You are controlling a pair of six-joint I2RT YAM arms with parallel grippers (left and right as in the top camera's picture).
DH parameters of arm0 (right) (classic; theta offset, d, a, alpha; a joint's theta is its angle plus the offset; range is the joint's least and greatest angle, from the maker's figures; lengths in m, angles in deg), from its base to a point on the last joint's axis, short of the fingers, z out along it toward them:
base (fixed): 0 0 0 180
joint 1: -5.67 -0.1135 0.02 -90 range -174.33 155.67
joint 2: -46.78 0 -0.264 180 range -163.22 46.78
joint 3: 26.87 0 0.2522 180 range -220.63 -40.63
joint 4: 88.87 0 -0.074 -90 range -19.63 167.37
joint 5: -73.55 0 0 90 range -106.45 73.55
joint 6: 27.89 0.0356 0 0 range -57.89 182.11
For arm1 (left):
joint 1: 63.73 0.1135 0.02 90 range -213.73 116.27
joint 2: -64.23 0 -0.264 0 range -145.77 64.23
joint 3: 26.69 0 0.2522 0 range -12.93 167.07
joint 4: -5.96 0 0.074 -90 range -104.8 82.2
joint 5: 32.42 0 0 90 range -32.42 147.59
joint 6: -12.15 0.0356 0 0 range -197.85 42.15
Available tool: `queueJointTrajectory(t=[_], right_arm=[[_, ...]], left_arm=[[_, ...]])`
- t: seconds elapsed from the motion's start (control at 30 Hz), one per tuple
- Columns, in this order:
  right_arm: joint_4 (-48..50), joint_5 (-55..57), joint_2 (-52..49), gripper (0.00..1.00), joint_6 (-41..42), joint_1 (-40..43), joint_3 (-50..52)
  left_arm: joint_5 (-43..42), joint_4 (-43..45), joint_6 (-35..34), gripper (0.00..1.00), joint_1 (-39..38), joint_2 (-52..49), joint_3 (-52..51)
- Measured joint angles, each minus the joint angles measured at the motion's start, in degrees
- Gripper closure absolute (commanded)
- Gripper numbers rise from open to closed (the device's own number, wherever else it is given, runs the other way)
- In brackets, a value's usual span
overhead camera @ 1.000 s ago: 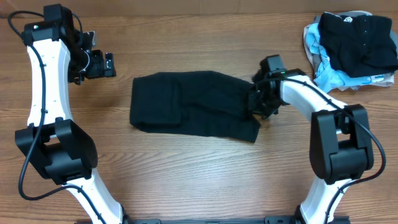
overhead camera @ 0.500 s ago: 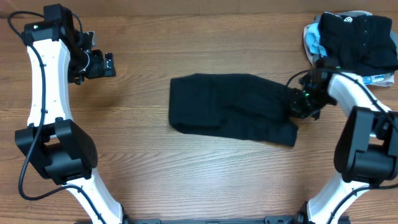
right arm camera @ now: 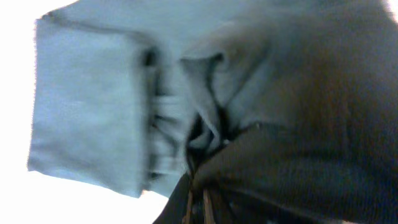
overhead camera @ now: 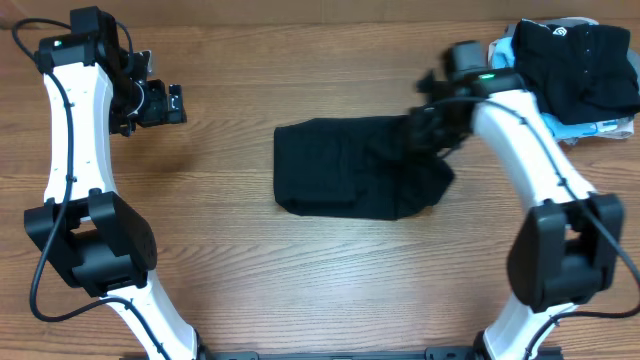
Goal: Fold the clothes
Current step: 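Grasp the folded shirt's right end with the right gripper and fold it left, then lift the folded black shirt with the right gripper and carry it rightward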
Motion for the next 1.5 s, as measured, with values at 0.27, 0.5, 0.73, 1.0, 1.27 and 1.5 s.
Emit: queueJointTrajectory(t=[0.27, 0.5, 0.73, 1.0, 1.27, 1.5], right_arm=[[10.49, 1.88, -0.09, 0.96, 7.06, -15.21, 0.00], [17.57, 3.17, -5.01, 0.35, 11.85, -23.93, -0.02], [11.56, 1.55, -5.55, 0.29, 10.54, -26.40, -2.62], [6.62, 6.58, -5.01, 0.29, 8.72, -25.33, -8.96], [6.84, 16.35, -6.95, 0.44, 8.37, -25.31, -8.96], [7.87, 25.14, -11.08, 0.46, 8.33, -25.24, -7.74]], left_arm=[[0.00, 0.26, 0.00, 0.00, 0.00, 0.00, 0.00], [0.00, 1.20, 0.00, 0.00, 0.00, 0.00, 0.00], [0.00, 1.75, 0.00, 0.00, 0.00, 0.00, 0.00], [-0.02, 1.75, 0.00, 0.00, 0.00, -1.38, 0.00], [-0.02, 1.92, 0.00, 0.00, 0.00, -3.21, 0.00], [-0.02, 1.95, 0.00, 0.00, 0.00, -3.21, 0.00]])
